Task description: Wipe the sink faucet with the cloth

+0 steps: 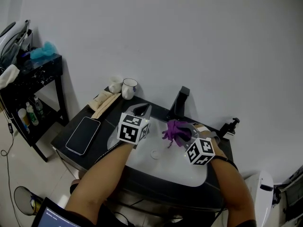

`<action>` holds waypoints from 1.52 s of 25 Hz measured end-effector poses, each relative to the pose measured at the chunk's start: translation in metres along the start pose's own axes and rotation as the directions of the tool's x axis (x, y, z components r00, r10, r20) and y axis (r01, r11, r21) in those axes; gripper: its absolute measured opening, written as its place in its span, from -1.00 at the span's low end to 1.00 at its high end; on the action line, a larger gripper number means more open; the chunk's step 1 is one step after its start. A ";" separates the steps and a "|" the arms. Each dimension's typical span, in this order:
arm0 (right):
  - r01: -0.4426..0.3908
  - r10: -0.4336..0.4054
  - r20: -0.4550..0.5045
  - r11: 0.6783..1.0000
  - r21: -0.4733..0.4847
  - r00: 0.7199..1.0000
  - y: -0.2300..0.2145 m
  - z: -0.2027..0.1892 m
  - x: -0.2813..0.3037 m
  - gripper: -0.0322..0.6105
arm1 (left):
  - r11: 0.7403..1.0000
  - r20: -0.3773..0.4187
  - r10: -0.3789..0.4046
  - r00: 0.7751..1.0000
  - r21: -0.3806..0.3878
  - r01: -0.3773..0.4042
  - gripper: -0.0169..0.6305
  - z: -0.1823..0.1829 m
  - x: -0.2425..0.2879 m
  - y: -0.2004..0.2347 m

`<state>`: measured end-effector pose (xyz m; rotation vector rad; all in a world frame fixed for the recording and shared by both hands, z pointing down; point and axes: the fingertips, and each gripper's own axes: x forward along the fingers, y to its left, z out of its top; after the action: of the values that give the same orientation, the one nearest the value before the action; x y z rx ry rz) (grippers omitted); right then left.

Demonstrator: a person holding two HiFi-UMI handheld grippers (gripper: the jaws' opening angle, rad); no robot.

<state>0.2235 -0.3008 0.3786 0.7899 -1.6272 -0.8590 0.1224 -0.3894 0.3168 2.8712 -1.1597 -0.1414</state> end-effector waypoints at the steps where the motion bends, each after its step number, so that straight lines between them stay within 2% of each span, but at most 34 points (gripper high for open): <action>1: 0.028 -0.027 -0.007 0.999 0.017 1.000 -0.004 -0.006 0.005 -0.68 | 1.000 0.001 -0.002 1.000 -0.002 0.002 -0.90 0.000 0.000 0.000; 7: 0.199 -0.198 -0.024 0.980 0.024 0.980 -0.034 -0.020 0.023 -0.68 | 1.000 0.005 -0.017 1.000 -0.006 0.017 -0.90 0.001 0.003 -0.003; 12: 0.254 -0.253 -0.026 0.966 0.053 0.967 -0.045 -0.028 0.035 -0.67 | 1.000 -0.001 -0.031 1.000 0.004 0.031 -0.89 0.000 0.005 -0.006; 25: 0.215 -0.207 -0.069 0.966 0.142 0.976 -0.051 -0.039 0.069 -0.67 | 0.998 -0.008 -0.054 0.998 0.008 0.054 -0.90 -0.002 0.009 -0.012; 34: 0.110 -0.093 -0.092 0.974 0.200 0.991 -0.030 -0.042 0.080 -0.67 | 0.998 -0.016 -0.062 0.998 0.032 0.063 -0.90 -0.004 0.009 -0.014; 38: 0.115 -0.102 -0.101 0.984 0.137 0.990 -0.026 -0.041 0.073 -0.66 | 0.998 -0.016 -0.054 0.998 0.027 0.054 -0.90 -0.003 0.008 -0.012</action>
<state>0.2510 -0.3815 0.3988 1.0124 -1.5861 -0.7763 0.1366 -0.3857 0.3188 2.9233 -1.0901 -0.1067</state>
